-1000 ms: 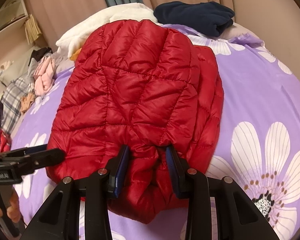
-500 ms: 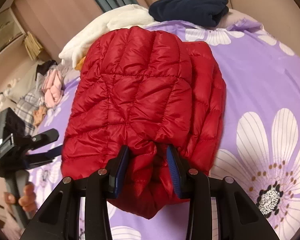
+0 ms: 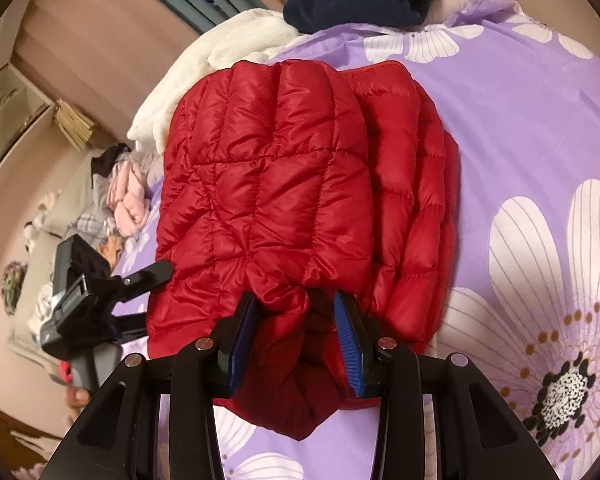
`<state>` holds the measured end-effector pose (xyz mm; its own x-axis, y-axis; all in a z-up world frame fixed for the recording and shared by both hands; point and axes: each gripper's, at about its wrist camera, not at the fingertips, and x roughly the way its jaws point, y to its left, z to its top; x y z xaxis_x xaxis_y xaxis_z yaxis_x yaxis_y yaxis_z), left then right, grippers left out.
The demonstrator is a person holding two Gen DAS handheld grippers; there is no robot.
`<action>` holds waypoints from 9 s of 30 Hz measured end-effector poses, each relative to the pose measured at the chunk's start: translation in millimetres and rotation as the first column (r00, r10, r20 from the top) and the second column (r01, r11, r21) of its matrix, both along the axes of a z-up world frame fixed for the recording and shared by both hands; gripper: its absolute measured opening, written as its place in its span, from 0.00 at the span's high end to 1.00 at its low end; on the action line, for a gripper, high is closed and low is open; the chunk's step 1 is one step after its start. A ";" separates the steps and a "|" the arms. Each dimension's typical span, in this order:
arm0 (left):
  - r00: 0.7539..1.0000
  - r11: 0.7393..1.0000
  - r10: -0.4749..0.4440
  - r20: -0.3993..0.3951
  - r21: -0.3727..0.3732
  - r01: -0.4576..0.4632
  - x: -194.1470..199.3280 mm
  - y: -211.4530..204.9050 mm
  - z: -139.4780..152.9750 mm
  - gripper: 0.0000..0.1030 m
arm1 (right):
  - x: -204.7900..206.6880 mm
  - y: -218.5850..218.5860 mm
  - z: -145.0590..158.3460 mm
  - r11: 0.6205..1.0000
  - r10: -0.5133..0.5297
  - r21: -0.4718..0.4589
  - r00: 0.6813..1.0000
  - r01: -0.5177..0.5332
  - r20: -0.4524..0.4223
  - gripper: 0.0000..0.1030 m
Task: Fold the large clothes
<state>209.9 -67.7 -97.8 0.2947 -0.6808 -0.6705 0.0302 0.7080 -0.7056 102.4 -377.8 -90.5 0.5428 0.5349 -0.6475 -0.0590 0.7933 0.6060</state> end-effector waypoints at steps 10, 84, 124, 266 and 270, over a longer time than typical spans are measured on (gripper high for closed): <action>1.000 1.000 -0.006 -0.022 0.020 0.006 12.1 -9.2 -7.0 0.07 | -4.0 -17.9 14.6 0.993 -0.034 0.118 0.999 0.030 0.027 0.41; 0.991 0.993 0.018 0.134 0.116 -0.033 -60.7 -86.7 52.7 0.13 | 26.2 40.7 -3.6 0.961 0.017 0.275 0.997 -0.039 0.079 0.50; 0.967 0.972 0.206 0.146 0.084 -0.220 -112.9 -62.5 66.0 0.13 | 64.1 119.8 1.9 0.944 0.227 0.218 0.968 -0.246 0.109 0.50; 0.909 0.714 0.193 0.369 0.583 -0.388 -312.1 -152.0 267.1 0.00 | -92.0 184.2 113.8 0.893 0.246 -0.429 0.944 -0.134 0.218 0.01; 0.911 0.711 0.193 0.366 0.587 -0.386 -312.0 -151.6 267.4 0.00 | -91.3 183.2 114.1 0.894 0.241 -0.428 0.946 -0.131 0.215 0.01</action>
<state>-102.1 -219.3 169.5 0.6299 0.0257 -0.7763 -0.1424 0.9863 -0.0829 11.1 -194.7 23.6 0.6350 0.3656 -0.6805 -0.3388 0.9235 0.1799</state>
